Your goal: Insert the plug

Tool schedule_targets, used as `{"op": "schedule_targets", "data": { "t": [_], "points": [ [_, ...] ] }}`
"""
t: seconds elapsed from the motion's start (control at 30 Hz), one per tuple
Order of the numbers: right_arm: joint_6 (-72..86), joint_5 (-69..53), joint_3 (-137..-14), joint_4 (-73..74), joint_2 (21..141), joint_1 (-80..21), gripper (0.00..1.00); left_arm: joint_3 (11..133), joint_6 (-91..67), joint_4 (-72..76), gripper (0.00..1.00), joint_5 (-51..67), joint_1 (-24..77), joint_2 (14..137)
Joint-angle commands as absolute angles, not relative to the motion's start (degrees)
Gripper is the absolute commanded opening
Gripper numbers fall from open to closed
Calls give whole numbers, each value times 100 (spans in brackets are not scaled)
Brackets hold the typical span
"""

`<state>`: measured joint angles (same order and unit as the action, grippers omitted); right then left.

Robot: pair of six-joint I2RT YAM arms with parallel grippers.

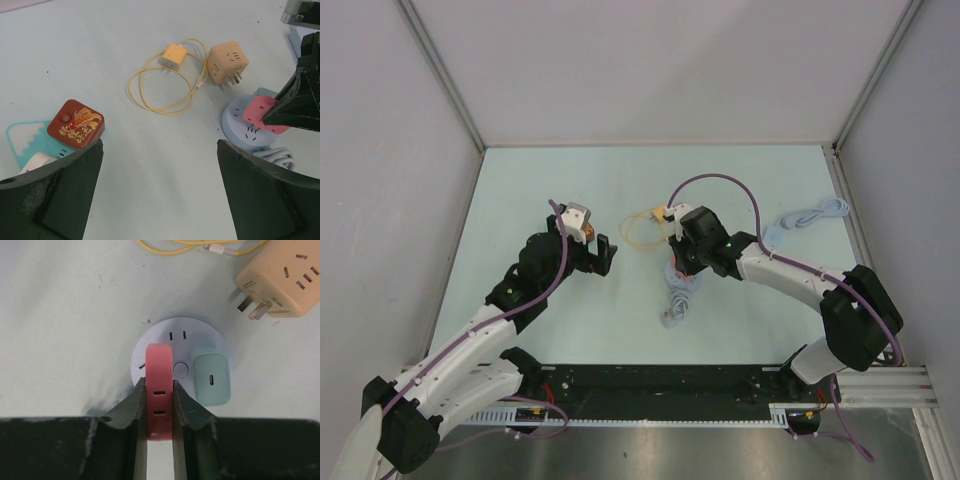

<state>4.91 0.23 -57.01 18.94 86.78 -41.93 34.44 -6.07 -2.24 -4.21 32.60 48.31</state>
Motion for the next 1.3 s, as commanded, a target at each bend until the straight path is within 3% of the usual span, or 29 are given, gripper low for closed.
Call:
{"op": "schedule_targets", "data": {
  "t": [0.0, 1.27],
  "points": [
    [475, 62, -5678, 1687, 8684, -4254, 0, 3551, -650, -53, 100, -351, 3208, 4799],
    [-114, 193, -4922, 1503, 8789, -4544, 0, 3551, -642, -70, 100, -352, 3217, 4825]
  ]
}}
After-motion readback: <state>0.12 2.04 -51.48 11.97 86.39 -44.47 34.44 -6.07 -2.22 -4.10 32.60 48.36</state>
